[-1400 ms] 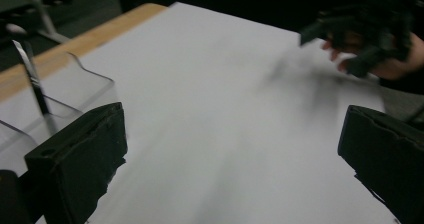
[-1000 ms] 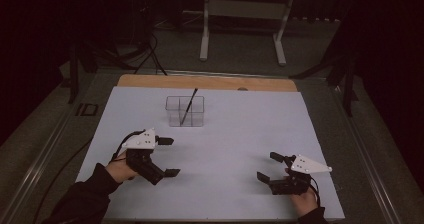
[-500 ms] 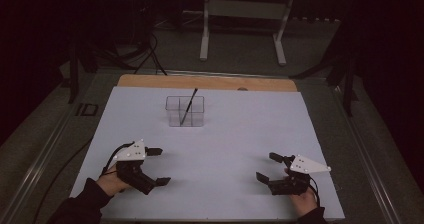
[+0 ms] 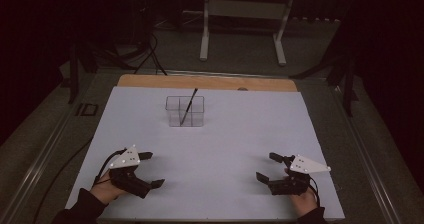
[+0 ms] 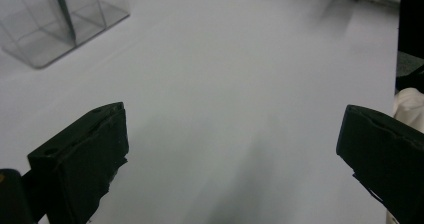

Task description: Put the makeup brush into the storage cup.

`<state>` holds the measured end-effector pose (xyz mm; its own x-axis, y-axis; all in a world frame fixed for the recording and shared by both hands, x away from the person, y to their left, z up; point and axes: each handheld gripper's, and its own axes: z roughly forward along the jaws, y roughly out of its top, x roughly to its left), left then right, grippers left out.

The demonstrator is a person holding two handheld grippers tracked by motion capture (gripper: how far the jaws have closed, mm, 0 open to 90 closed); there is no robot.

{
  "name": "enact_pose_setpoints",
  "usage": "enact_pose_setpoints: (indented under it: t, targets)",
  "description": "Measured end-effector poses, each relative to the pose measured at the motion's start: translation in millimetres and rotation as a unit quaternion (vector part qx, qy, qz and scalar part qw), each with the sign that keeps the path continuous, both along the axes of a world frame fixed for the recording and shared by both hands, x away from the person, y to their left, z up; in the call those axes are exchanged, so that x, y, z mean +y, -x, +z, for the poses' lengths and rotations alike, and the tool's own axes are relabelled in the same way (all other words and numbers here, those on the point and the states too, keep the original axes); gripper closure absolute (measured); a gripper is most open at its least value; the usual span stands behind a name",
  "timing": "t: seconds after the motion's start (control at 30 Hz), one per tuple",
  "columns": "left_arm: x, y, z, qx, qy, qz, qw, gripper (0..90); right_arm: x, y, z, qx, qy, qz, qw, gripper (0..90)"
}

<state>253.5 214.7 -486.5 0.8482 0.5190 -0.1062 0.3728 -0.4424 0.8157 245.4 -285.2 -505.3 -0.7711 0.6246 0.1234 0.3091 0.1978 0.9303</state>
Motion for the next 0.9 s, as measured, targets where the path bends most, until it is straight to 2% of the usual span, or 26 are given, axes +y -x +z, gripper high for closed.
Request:
enact_pose_setpoints:
  t: [0.33,0.4,0.6,0.7,0.9]
  targets:
    - [21.1,5.1,-11.3,0.003,0.018,0.05,0.9986,1.6,0.6,-0.2,-0.3,0.001,0.0,0.003,1.0,11.0]
    - [24.4,5.8,-12.7,0.005,0.024,0.052,0.9983,1.6,0.3,0.0,0.0,0.0,0.0,0.003,1.0,11.0]
    - [28.5,7.4,-16.1,0.001,0.018,0.051,0.9986,1.6,-0.4,-0.6,-0.7,0.005,0.001,0.0,1.0,11.0]
    - [31.2,7.7,-18.9,0.006,0.022,0.05,0.9985,1.6,-0.5,-0.9,-0.8,0.005,-0.002,0.001,1.0,11.0]
    - [29.0,7.4,-23.7,0.013,0.012,0.045,0.9988,1.7,0.3,-0.3,-0.5,0.006,0.0,0.006,1.0,11.0]
